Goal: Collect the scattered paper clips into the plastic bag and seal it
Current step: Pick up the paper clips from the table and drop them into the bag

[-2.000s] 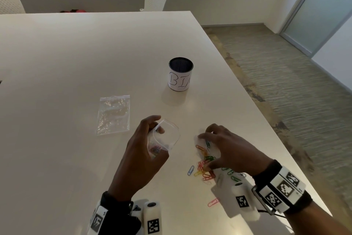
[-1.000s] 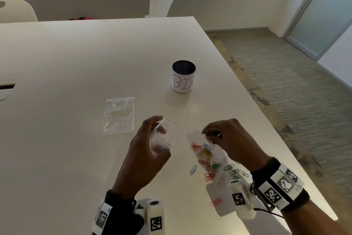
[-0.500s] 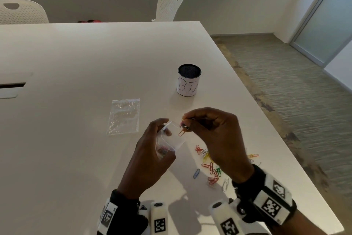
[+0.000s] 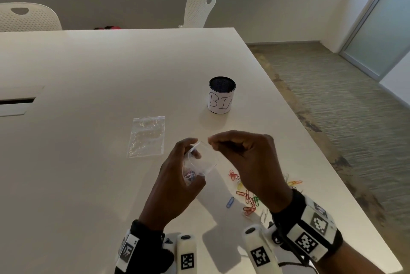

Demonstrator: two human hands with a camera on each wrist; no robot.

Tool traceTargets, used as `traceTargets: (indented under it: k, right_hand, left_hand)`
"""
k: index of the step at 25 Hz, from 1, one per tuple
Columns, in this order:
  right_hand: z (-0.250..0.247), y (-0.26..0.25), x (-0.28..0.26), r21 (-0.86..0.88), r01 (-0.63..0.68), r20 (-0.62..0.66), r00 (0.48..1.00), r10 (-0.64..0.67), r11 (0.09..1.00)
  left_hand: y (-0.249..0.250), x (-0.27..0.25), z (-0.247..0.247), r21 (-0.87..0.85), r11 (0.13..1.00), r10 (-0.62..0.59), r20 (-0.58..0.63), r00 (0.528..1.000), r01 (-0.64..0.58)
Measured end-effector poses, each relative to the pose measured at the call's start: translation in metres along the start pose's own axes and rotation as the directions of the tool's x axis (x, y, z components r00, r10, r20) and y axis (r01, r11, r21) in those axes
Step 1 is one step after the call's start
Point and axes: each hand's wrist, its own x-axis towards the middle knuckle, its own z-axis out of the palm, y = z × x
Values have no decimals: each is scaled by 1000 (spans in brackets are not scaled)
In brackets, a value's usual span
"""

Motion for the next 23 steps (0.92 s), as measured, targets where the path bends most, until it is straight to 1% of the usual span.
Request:
traceTargets:
  k: [2, 3, 5, 6, 7, 8, 10, 11, 12, 14, 15, 18, 20, 23]
  right_hand:
    - [-17, 8, 1, -27, -68, -15, 998, 68, 997]
    - [-25, 15, 0, -69, -109, -4, 994, 109, 992]
    - [-39, 33, -5, -224, -172, 66, 979, 192, 959]
    - [-44, 41, -8, -315, -188, 127, 963, 238, 930]
    - [-47, 49, -12, -400, -197, 199, 935, 294, 895]
    - [-48, 54, -17, -476, -205, 266, 893, 362, 855]
    - [-46, 60, -26, -596, -205, 349, 805, 480, 777]
    - [-42, 61, -31, -639, -178, 374, 778, 504, 748]
    - [-37, 61, -34, -678, -129, 399, 762, 510, 724]
    - [-28, 61, -41, -722, -38, 433, 754, 494, 691]
    - [-24, 60, -43, -720, -26, 434, 763, 479, 693]
    - [-16, 60, -44, -671, -90, 380, 811, 446, 736]
    - [-13, 58, -44, -645, -120, 366, 819, 443, 754]
    - [-14, 56, -44, -635, -111, 366, 828, 425, 765]
  left_hand:
    - [1, 0, -1, -9, 1000, 0, 0, 1000, 0]
    - [1, -1, -1, -5, 1000, 0, -2, 1000, 0]
    - [1, -1, -1, 5, 1000, 1, -3, 1000, -1]
    - [1, -1, 0, 6, 1000, 0, -3, 1000, 0]
    - [1, -1, 0, 4, 1000, -1, -5, 1000, 1]
    - [1, -1, 1, 2, 1000, 0, -8, 1000, 0]
    - [1, -1, 2, 0, 1000, 3, -13, 1000, -3]
    - [1, -1, 2, -1, 1000, 3, -13, 1000, -3]
    - [0, -2, 2, -3, 1000, 2, -13, 1000, -2]
    - [0, -2, 2, 1, 1000, 1, -9, 1000, -1]
    - [0, -2, 2, 3, 1000, -1, -8, 1000, 1]
    - [0, -2, 2, 4, 1000, -7, -13, 1000, 7]
    - [-1, -1, 1, 2, 1000, -6, -17, 1000, 6]
    - [-1, -1, 2, 4, 1000, -4, -22, 1000, 4]
